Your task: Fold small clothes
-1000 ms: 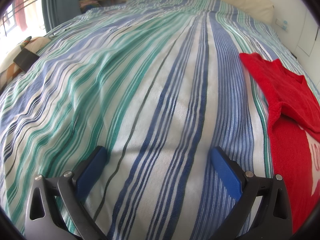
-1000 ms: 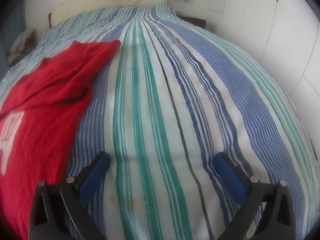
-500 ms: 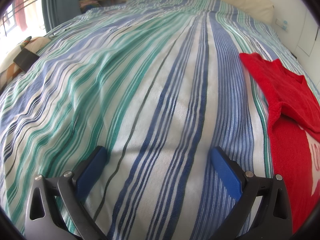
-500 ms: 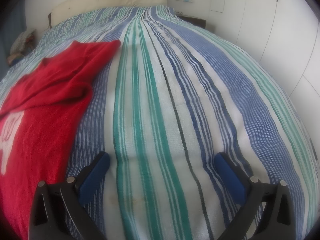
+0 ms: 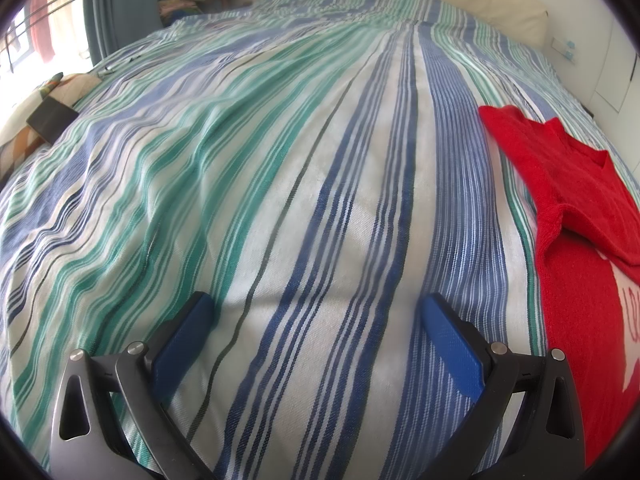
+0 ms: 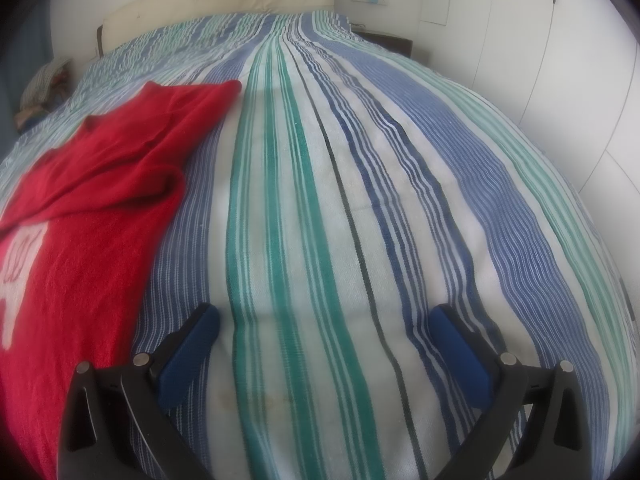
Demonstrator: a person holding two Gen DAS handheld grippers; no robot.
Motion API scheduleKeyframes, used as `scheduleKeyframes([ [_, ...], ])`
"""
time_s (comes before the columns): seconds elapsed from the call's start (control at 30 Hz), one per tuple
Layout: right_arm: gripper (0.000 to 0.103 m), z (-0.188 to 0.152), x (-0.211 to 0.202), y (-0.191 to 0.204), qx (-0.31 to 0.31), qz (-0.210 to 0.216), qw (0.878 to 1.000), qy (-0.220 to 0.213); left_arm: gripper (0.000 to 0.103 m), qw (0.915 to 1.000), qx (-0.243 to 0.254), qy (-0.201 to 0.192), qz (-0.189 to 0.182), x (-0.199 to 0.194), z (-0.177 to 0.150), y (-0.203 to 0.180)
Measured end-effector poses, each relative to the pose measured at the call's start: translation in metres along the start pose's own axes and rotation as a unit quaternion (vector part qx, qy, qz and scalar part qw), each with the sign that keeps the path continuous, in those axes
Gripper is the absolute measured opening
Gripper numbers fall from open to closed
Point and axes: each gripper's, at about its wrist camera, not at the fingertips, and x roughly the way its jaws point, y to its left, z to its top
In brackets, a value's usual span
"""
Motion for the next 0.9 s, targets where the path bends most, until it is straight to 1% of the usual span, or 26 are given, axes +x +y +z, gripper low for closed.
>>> scheduleKeyframes([
  [0.27, 0.103, 0.0, 0.0, 0.0, -0.001, -0.001, 1.0, 0.0, 0.103, 1.0, -0.002, -0.002, 0.0, 0.0, 0.0, 0.0],
  [0.4, 0.103, 0.0, 0.0, 0.001, 0.001, 0.0, 1.0, -0.001, 0.103, 1.0, 0.001, -0.002, 0.007, 0.001, 0.001, -0.002],
  [0.63, 0.103, -0.001, -0.001, 0.001, 0.001, -0.001, 1.0, -0.001, 0.103, 1.0, -0.005, -0.001, 0.0, 0.003, 0.002, -0.001],
  [0.73, 0.103, -0.002, -0.001, 0.002, -0.002, -0.004, 1.0, -0.001, 0.103, 0.9999, 0.001, 0.002, 0.01, 0.002, 0.002, -0.005],
  [0.77, 0.103, -0.001, -0.001, 0.003, -0.003, -0.006, 1.0, -0.001, 0.103, 0.9999, 0.003, 0.007, 0.01, 0.001, 0.002, -0.005],
  [0.8, 0.103, -0.001, -0.001, 0.003, -0.005, -0.007, 1.0, 0.001, 0.103, 0.9998, 0.005, 0.02, 0.007, 0.001, 0.004, -0.005],
  [0.87, 0.103, 0.003, 0.001, 0.001, -0.003, 0.001, 1.0, 0.013, 0.103, 0.9976, 0.027, 0.063, -0.008, -0.001, 0.011, -0.005],
  [0.9, 0.103, 0.006, 0.002, -0.001, -0.006, 0.012, 1.0, 0.023, 0.102, 0.9966, 0.029, 0.076, -0.016, -0.006, 0.012, -0.003],
])
